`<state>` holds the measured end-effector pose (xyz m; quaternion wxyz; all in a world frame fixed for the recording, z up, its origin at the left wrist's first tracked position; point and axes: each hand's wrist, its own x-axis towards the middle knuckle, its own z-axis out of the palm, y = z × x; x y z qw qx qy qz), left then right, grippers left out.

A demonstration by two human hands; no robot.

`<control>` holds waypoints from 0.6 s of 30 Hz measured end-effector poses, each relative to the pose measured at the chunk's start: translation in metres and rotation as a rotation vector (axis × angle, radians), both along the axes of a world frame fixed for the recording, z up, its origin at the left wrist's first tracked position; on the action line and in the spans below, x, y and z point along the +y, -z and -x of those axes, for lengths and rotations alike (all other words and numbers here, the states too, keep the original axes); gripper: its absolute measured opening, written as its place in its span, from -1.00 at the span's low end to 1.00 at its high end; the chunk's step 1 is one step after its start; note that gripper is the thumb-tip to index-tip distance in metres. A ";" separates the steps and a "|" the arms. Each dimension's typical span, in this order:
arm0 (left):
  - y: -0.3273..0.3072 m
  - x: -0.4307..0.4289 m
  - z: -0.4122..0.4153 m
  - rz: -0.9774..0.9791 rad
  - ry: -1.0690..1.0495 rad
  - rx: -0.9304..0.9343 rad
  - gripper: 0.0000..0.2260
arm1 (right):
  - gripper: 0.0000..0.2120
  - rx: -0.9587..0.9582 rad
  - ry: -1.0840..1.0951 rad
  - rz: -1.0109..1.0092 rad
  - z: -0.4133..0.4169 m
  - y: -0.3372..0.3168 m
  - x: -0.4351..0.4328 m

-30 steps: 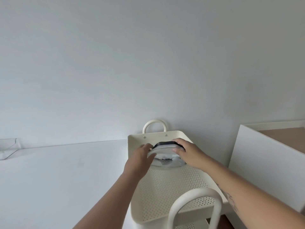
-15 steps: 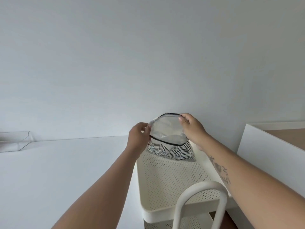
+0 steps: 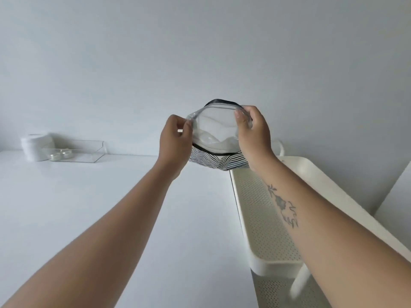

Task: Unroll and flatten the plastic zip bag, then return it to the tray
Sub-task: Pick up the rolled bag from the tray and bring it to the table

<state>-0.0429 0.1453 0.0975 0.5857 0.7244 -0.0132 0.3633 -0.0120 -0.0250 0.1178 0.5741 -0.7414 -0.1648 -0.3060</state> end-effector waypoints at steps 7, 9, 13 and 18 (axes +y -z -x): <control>0.057 0.069 0.014 -0.048 -0.157 0.019 -0.86 | -0.79 0.050 -0.094 0.009 -0.004 0.067 0.073; 0.076 0.079 0.018 -0.051 -0.178 0.027 -0.87 | -0.80 0.054 -0.098 -0.020 -0.001 0.087 0.089; 0.109 0.094 0.020 -0.086 -0.183 0.087 -0.81 | -0.79 0.084 -0.084 -0.041 0.001 0.123 0.109; 0.139 0.105 0.012 -0.120 -0.181 0.152 -0.85 | -0.75 0.190 -0.083 -0.031 -0.003 0.149 0.119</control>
